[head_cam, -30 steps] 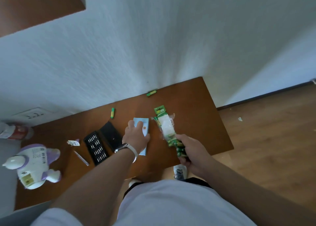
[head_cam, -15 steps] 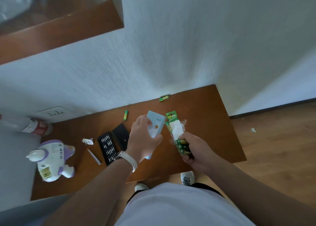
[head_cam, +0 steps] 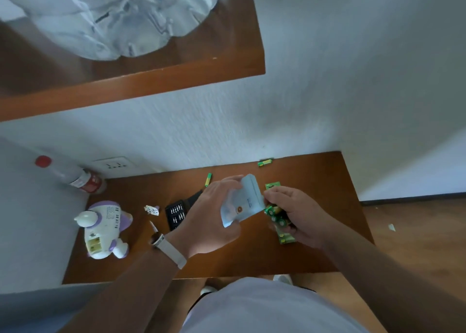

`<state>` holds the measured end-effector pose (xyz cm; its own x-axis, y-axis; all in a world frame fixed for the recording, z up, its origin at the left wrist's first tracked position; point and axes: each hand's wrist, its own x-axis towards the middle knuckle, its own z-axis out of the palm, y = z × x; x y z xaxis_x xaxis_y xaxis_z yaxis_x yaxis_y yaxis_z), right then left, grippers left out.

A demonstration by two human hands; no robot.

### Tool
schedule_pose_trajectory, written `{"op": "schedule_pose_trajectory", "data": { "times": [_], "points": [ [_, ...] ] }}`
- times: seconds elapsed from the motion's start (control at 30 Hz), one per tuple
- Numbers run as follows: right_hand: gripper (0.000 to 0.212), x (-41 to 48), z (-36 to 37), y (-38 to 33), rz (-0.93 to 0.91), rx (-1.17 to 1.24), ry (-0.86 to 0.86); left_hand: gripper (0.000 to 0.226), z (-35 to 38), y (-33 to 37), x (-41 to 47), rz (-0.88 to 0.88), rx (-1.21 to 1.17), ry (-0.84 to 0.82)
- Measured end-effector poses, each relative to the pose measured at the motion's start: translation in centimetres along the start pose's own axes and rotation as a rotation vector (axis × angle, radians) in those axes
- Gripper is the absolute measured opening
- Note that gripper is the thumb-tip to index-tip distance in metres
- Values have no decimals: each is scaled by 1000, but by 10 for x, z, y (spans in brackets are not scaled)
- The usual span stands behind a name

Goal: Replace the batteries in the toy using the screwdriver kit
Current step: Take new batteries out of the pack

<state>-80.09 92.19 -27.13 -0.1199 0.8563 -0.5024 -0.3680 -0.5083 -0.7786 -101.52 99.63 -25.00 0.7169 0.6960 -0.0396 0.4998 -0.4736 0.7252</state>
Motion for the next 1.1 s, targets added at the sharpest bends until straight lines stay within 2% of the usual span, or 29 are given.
{"op": "schedule_pose_trajectory", "data": {
  "times": [0.13, 0.3, 0.63, 0.93, 1.1],
  "points": [
    [32, 2, 0, -4, 16, -128, -42, 71, -12, 1, 0, 81, 138, -73],
    [27, 4, 0, -2, 68, -255, -28, 75, -18, 2, 2, 96, 251, -166],
    [25, 3, -13, 2, 118, -237, -39, 72, -17, 9, 19, 192, 429, -257],
    [25, 8, -23, -2, 102, -333, -62, 71, -18, 20, 29, 235, 539, -312],
    [36, 12, -22, 4, 109, -416, -28, 79, -4, 22, 29, 224, 612, -355]
  ]
}}
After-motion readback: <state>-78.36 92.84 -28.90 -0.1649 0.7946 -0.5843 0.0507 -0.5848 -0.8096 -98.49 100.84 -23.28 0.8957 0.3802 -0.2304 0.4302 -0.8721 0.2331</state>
